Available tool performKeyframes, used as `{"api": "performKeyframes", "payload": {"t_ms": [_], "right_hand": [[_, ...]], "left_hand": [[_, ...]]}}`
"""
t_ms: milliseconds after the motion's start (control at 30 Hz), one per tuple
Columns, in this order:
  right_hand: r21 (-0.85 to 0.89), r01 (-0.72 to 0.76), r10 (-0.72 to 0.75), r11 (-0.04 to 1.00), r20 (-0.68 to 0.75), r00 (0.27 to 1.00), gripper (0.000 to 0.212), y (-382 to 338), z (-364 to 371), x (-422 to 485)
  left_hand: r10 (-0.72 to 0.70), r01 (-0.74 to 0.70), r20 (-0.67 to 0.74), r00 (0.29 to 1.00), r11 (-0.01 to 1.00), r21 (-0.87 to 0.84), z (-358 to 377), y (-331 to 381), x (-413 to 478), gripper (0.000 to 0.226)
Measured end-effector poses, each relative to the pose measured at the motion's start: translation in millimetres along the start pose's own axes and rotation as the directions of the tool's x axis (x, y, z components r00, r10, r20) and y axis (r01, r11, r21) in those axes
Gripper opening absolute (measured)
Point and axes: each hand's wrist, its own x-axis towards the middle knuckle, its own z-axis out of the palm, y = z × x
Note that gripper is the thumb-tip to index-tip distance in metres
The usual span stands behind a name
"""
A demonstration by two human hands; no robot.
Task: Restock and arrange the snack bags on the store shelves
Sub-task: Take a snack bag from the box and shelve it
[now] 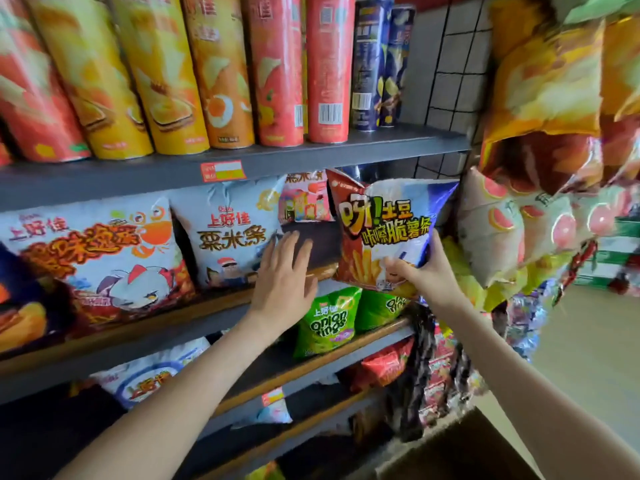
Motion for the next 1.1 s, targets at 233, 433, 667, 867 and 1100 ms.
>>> {"api": "performKeyframes", "payload": {"t_ms": [233, 433, 667, 867, 1100], "right_hand": [[0.041, 0.066, -0.077, 0.997, 0.357, 0.931, 0.072, 12, -14, 55], [0.15, -0.051, -0.037, 0.987, 0.53, 0.847, 0.055, 24, -16, 64], [0.148, -0.099, -0.022, 0.984, 0.656, 0.754, 0.067, 16, 18, 35], [0.122, -0.121, -0.017, 0.985, 0.769, 0.639, 0.067, -8, 89, -27], [0.132, -0.231, 0.013, 0.964, 0.844, 0.537, 0.08, -44, 224, -144]], "left_hand": [[-0.133, 0.177, 0.133, 0.982, 0.889, -0.422, 3, 40, 22, 0.094], [-0.245, 0.324, 0.212, 0.946, 0.674, -0.664, 12, 59, 14, 0.114], [-0.42, 0.459, 0.227, 0.879, 0.616, -0.64, -23, 53, -35, 0.11], [-0.534, 0.527, 0.191, 0.823, 0.596, -0.606, -83, 23, -123, 0.114], [-0.673, 0.633, 0.17, 0.72, 0.537, -0.558, -192, -36, -270, 0.107]]}}
